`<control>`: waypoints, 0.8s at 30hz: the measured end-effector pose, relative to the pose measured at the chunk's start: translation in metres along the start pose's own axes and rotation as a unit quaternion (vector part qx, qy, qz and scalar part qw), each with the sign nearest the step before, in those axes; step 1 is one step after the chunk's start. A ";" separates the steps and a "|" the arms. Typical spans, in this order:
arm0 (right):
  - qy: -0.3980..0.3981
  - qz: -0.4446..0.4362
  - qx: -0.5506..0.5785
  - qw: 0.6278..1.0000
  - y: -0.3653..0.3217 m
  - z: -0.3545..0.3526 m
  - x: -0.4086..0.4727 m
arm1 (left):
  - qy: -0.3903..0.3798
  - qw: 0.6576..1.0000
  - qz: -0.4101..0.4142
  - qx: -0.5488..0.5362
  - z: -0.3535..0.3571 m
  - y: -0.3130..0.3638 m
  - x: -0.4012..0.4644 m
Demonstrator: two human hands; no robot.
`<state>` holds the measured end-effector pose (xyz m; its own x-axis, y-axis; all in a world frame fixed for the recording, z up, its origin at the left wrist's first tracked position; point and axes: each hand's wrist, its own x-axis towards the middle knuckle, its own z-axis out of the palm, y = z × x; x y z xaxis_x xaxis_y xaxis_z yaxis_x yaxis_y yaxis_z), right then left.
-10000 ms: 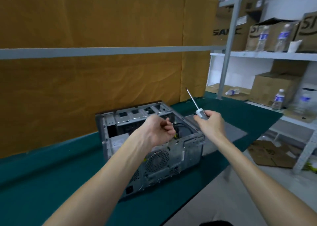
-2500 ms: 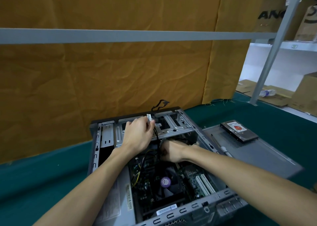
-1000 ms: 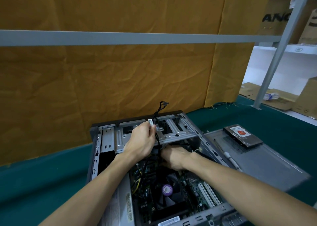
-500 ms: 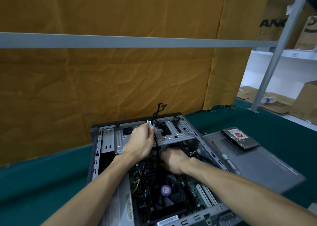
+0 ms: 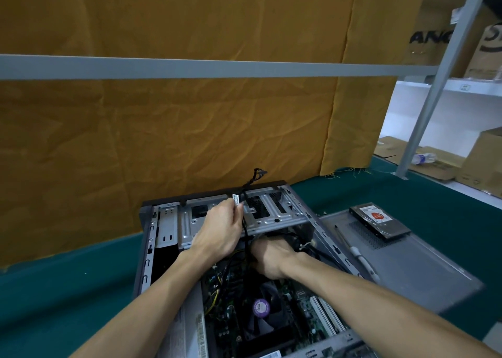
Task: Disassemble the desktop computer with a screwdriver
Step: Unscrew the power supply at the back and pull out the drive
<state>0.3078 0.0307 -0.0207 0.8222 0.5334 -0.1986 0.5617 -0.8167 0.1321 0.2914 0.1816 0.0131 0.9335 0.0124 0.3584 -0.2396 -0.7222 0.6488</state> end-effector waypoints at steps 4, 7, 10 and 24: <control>0.015 -0.019 -0.050 0.998 -0.002 0.000 -0.002 | 0.002 1.000 0.005 0.002 0.000 -0.002 0.000; 0.012 0.005 0.001 1.000 0.000 0.000 -0.003 | 0.003 1.000 0.010 0.001 0.000 -0.001 0.000; 0.020 0.009 0.007 1.000 -0.001 0.000 -0.005 | 0.005 1.000 0.013 0.007 -0.001 0.001 -0.001; 0.026 -0.027 -0.030 0.999 0.003 0.004 -0.002 | 0.010 0.999 0.021 0.022 -0.002 0.000 -0.003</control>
<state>0.3076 0.0269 -0.0235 0.7935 0.5884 -0.1555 0.6084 -0.7729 0.1801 0.2878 0.1831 0.0137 0.9173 -0.0061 0.3981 -0.2666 -0.7520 0.6028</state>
